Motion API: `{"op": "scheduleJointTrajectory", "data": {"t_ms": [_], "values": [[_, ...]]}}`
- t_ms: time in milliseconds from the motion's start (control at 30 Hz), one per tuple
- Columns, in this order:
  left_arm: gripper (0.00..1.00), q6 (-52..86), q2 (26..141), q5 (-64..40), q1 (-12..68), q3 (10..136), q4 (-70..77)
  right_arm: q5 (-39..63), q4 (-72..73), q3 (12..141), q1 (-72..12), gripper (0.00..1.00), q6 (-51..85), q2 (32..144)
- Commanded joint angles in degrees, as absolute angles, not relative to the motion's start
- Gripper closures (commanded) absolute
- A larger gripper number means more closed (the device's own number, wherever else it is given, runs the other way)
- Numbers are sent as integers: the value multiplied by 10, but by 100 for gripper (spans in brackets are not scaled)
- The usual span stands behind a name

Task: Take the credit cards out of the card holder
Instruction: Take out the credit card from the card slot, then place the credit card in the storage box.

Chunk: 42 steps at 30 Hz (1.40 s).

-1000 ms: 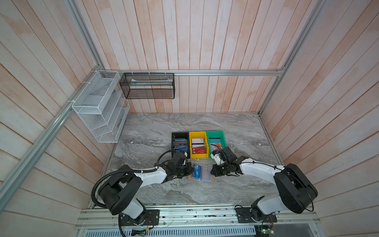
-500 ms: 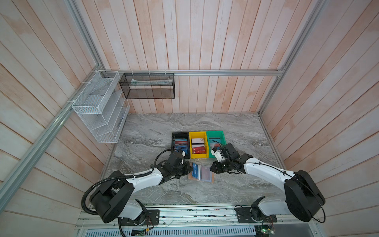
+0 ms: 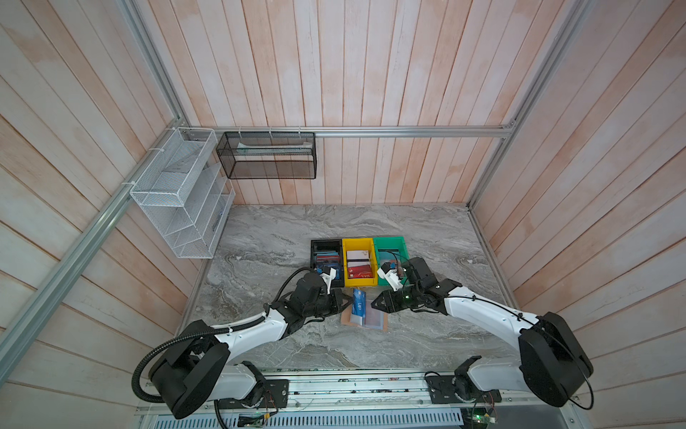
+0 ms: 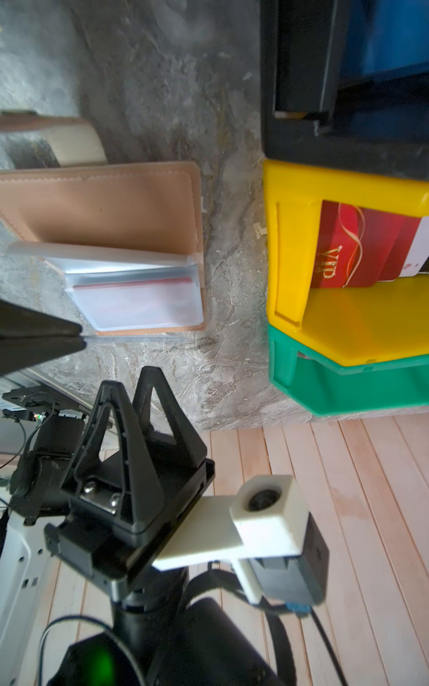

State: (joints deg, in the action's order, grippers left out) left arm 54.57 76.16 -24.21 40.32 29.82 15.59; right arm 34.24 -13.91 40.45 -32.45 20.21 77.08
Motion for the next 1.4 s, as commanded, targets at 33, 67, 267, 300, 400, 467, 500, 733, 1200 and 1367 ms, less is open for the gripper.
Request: {"op": "scheduleJointTrajectory", "data": {"t_ms": [33, 67, 267, 300, 400, 467, 500, 733, 1200, 1367], "values": [[100, 567, 755, -278, 400, 279, 231, 398, -104, 386, -312, 64, 210, 761], [100, 571, 757, -283, 400, 275, 244, 409, -95, 381, -310, 63, 213, 759], [100, 586, 767, -295, 400, 266, 290, 451, -50, 366, -305, 61, 229, 764], [100, 589, 768, -298, 400, 263, 300, 456, -40, 363, -304, 61, 233, 766], [100, 593, 772, -298, 400, 260, 310, 471, -16, 357, -304, 60, 243, 770], [100, 595, 776, -296, 400, 258, 314, 477, -4, 357, -304, 60, 248, 773], [100, 597, 779, -297, 400, 256, 320, 482, 1, 357, -304, 60, 251, 775], [100, 602, 789, -297, 400, 256, 336, 507, 29, 357, -304, 63, 261, 784], [100, 601, 794, -298, 399, 257, 332, 535, 58, 353, -304, 90, 272, 771], [100, 601, 802, -297, 399, 255, 332, 544, 60, 353, -302, 94, 273, 752]]}}
